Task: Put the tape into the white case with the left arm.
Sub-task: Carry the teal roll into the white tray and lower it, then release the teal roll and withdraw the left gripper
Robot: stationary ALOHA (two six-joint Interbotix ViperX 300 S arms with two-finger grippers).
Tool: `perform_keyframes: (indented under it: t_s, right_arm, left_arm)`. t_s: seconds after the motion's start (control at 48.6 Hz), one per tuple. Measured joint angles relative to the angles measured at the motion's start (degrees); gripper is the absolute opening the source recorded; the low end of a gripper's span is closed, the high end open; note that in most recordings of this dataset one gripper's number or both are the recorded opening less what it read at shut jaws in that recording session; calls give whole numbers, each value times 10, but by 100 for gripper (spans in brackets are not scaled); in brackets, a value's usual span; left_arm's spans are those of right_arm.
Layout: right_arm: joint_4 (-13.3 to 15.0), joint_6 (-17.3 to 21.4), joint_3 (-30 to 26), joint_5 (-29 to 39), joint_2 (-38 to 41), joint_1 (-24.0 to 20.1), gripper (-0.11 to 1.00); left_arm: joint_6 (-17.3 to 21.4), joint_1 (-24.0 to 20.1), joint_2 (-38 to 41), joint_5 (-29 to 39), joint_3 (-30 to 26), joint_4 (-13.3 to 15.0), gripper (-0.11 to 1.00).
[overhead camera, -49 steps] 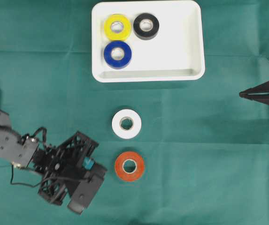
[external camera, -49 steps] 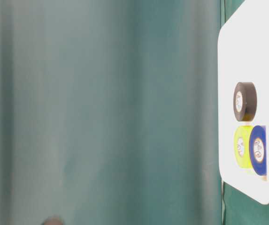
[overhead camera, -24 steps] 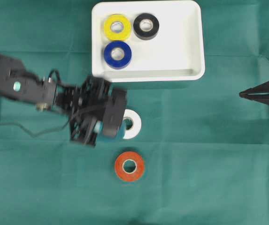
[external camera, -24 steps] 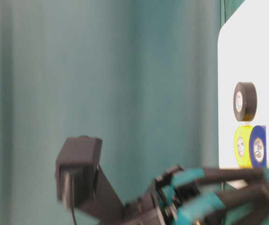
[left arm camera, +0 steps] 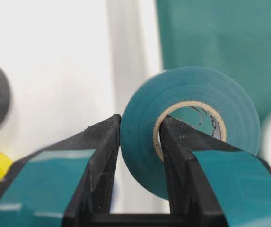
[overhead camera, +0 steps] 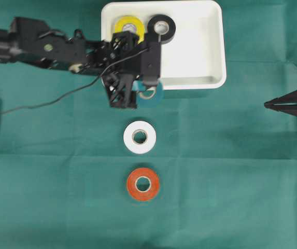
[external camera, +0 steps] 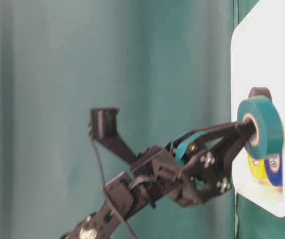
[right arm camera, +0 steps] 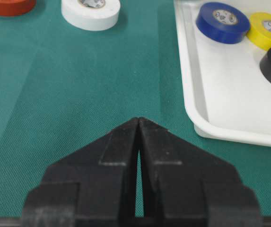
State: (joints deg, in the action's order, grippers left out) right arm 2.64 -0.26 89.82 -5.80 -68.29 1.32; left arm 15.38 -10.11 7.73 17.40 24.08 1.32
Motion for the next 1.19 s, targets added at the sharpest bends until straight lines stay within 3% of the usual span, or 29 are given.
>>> perform_keyframes:
  t_s: [0.494, 1.049, 1.193]
  right_arm:
    - [0, 0, 0, 0, 1, 0, -9]
    - [0, 0, 1, 0, 0, 0, -9]
    - [0, 0, 0, 0, 0, 0, -9]
  left_arm:
    - [18, -69, 72, -1, -80, 0, 24]
    - [17, -72, 78, 0, -82, 0, 25]
    - [17, -72, 78, 0, -82, 0, 64]
